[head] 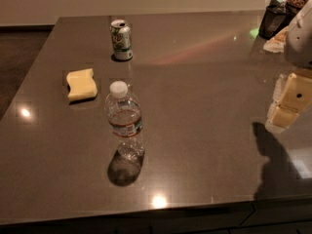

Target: Pick water bottle

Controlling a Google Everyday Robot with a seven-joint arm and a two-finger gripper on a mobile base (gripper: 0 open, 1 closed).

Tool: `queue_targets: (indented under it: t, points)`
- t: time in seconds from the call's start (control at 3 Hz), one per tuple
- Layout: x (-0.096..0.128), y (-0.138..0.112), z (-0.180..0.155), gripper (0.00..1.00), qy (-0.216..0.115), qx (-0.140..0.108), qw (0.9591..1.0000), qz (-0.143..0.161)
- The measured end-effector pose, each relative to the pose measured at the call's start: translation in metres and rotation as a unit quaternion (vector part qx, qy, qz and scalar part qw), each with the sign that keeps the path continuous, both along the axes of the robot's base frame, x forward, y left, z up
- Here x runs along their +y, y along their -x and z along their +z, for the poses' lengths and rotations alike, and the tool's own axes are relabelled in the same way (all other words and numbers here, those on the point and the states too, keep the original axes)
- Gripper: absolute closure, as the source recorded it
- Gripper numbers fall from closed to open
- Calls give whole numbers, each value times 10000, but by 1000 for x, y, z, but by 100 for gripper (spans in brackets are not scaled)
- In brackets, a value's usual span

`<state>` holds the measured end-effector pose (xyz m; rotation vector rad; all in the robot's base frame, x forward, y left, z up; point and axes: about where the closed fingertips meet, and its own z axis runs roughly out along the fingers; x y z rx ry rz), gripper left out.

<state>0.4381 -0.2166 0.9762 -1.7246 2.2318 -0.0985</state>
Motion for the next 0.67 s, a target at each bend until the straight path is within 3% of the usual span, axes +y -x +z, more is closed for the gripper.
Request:
queue_targets:
  t: [0.33,0.67]
  points:
    - [0,0,0,0,0,-1,10000,0]
    - [20,-2,2,0,-192,-9,9996,194]
